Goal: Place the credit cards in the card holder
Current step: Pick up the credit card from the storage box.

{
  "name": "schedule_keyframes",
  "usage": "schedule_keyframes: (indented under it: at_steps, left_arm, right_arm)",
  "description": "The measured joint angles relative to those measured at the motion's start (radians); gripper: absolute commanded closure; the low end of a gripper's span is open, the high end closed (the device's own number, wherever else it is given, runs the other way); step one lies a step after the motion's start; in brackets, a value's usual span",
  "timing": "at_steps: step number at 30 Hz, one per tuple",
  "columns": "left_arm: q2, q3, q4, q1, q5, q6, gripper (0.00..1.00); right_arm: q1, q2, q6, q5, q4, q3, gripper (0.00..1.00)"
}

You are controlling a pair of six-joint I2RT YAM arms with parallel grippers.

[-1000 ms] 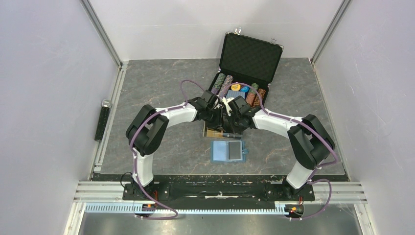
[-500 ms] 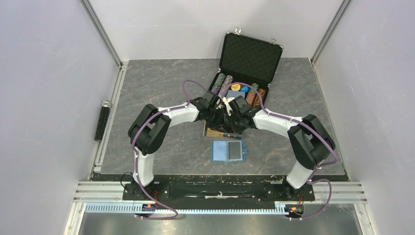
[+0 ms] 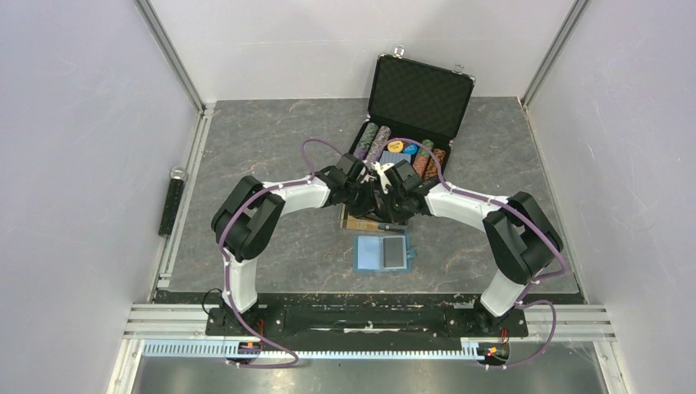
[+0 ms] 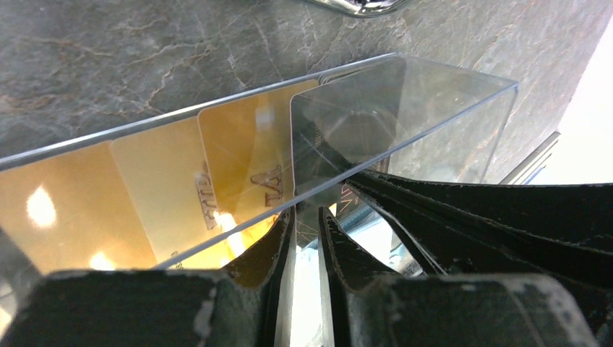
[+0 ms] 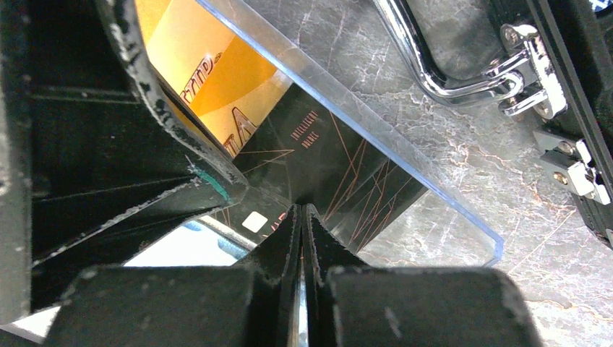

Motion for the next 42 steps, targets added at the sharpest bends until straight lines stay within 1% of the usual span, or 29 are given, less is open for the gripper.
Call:
schedule_keyframes:
  at_steps: [9,13,23,29,33,34,37,39,42]
  left_arm:
    - [0.0,-0.055,0.132,0.0,0.052,-0.026,0.81]
    - [0.0,-0.06,0.161,0.0,0.073,-0.046,0.84]
    - [0.003,-0.058,0.274,-0.002,0.159,-0.103,0.85]
    - [0.029,-0.029,0.306,-0.008,0.187,-0.117,0.8]
    - [0.058,0.008,0.303,-0.023,0.193,-0.121,0.79]
    - [0.065,0.02,0.296,-0.034,0.193,-0.121,0.8]
    - [0.079,0.05,0.27,-0.046,0.191,-0.12,0.92]
    - [0.079,0.071,0.225,-0.05,0.178,-0.115,0.98]
    - [0.079,0.094,0.137,-0.05,0.129,-0.092,0.98]
  right_arm:
    - [-0.008,-0.003,0.019,-0.024,-0.005,0.0,1.0]
    - [-0.01,-0.014,0.024,-0.031,-0.015,0.0,1.0]
    - [-0.032,-0.063,0.039,-0.009,-0.128,0.045,1.0]
    - [-0.047,-0.09,0.045,0.035,-0.203,0.102,1.0]
    - [-0.055,-0.12,0.053,0.031,-0.214,0.154,1.0]
    - [-0.058,-0.131,0.053,0.03,-0.216,0.169,1.0]
    - [-0.066,-0.157,0.053,0.029,-0.217,0.195,1.0]
    - [-0.076,-0.169,0.053,0.029,-0.217,0.201,1.0]
    - [-0.089,-0.174,0.054,0.029,-0.221,0.201,1.0]
